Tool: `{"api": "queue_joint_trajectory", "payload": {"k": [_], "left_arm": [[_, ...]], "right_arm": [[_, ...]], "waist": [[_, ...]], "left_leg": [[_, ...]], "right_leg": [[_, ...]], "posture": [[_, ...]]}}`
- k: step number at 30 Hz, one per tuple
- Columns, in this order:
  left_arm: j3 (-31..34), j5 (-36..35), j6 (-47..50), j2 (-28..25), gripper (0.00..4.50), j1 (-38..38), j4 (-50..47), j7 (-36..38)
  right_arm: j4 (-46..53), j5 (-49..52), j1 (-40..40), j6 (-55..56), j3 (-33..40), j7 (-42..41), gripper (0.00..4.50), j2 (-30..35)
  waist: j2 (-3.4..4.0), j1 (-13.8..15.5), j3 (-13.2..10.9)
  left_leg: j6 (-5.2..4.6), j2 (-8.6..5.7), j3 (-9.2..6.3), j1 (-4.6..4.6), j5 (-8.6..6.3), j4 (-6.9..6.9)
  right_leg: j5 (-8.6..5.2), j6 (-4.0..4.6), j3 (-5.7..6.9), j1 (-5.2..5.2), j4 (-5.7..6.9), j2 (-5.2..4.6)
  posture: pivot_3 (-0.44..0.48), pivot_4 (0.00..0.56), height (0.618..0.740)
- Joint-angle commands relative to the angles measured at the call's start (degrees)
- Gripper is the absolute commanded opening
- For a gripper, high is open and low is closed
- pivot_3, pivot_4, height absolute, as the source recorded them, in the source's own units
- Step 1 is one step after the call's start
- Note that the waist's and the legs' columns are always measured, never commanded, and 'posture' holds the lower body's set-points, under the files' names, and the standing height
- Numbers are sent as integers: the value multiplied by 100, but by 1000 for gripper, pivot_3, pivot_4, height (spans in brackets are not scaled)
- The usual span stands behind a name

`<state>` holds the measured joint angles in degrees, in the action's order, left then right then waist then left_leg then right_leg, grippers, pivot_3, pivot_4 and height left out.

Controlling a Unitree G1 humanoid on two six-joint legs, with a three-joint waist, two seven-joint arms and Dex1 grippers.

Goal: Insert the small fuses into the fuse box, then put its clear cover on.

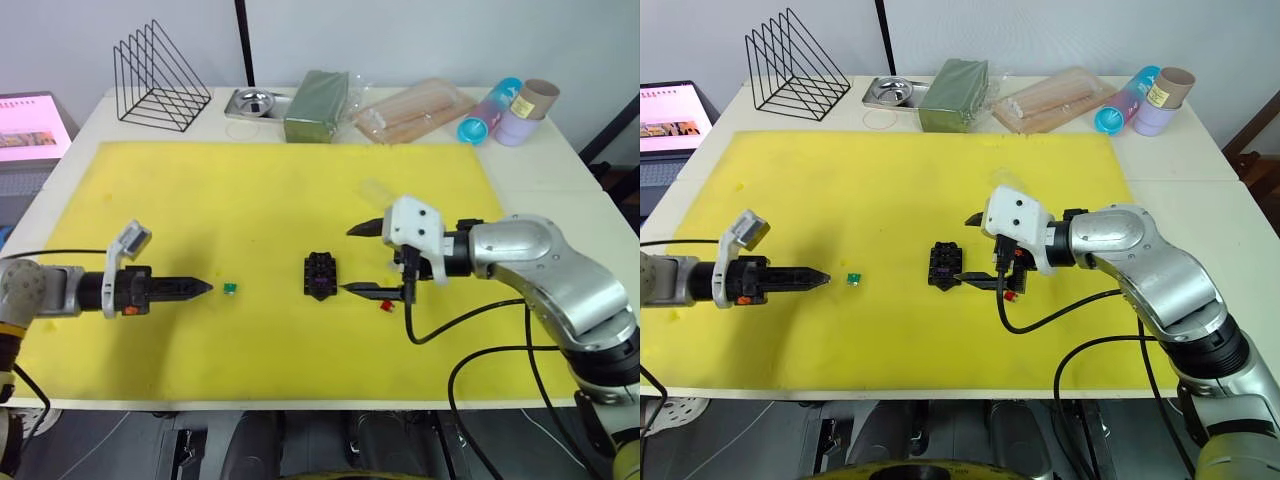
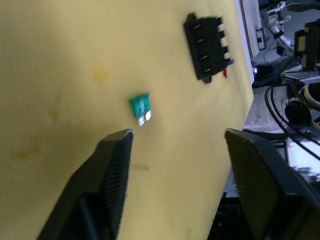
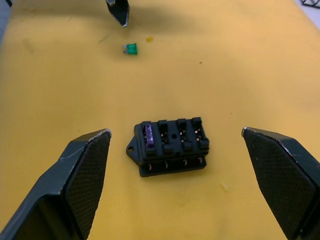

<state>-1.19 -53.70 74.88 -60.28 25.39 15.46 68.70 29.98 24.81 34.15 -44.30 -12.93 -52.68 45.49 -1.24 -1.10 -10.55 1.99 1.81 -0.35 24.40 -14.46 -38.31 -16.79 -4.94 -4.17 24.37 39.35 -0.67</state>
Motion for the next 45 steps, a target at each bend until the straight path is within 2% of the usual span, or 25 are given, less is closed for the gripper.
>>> {"api": "queue_joint_trajectory", "payload": {"k": [1, 6, 16, 24, 29, 32, 34, 42, 45], "left_arm": [[321, -52, 339, 19, 3234, 101, -36, -66], [365, 67, 628, 346, 3234, 326, 91, -308], [170, 501, 515, 809, 3234, 597, 368, -311], [118, 740, 527, 1070, 3234, 764, 439, -318], [31, 815, 534, 1061, 3234, 720, 324, -228], [6, 865, 510, 1034, 2652, 691, 332, -188], [-24, 919, 470, 1004, 1999, 667, 349, -152], [-104, 1119, 260, 962, 1999, 607, 440, -46], [-103, 1180, 218, 968, 1381, 606, 470, -14]], "right_arm": [[126, -15, 124, 46, 67, 12, 4500, -41], [124, -59, 120, 42, 64, -3, 4500, -18], [114, -169, 121, 30, 79, -70, 4500, 63], [140, -198, 99, 13, 74, -61, 4500, 55], [163, -210, 86, 6, 64, -76, 4500, 56], [159, -219, 96, 8, 50, -77, 4500, 48], [156, -229, 102, 21, 41, -82, 4500, 47], [139, -253, 123, 44, 40, -78, 4500, 35], [119, -261, 134, 47, 38, -83, 4500, 33]], "waist": [[0, 9, 0], [-1, 26, 1], [-1, 20, 1], [0, 36, 2], [0, 37, 3], [0, 33, 2], [-1, 29, 2], [0, 16, 2], [0, 13, 2]], "left_leg": [[0, 0, 1, 0, 0, 0], [1, -2, 0, 0, 1, 0], [1, -2, 1, -1, 1, 0], [3, -4, -1, -1, 2, -1], [3, -5, -1, -1, 2, -1], [3, -5, 0, -1, 2, -1], [3, -5, 0, -1, 2, -1], [3, -4, -1, -2, 2, 0], [3, -4, -1, -2, 2, 0]], "right_leg": [[0, 0, 0, 0, 0, -1], [0, 0, 1, -1, 0, -2], [1, 1, 0, -1, 0, -2], [1, 0, 1, -3, 1, -4], [1, 0, 1, -4, 1, -6], [1, 0, 1, -4, 1, -6], [1, 0, 0, -4, 0, -6], [1, 1, 1, -4, 0, -5], [1, 1, 0, -4, 0, -5]], "posture": [[0, 150, 740], [0, 150, 740], [0, 150, 740], [0, 150, 740], [0, 150, 740], [0, 150, 740], [0, 150, 740], [0, 150, 740], [0, 150, 740]]}}
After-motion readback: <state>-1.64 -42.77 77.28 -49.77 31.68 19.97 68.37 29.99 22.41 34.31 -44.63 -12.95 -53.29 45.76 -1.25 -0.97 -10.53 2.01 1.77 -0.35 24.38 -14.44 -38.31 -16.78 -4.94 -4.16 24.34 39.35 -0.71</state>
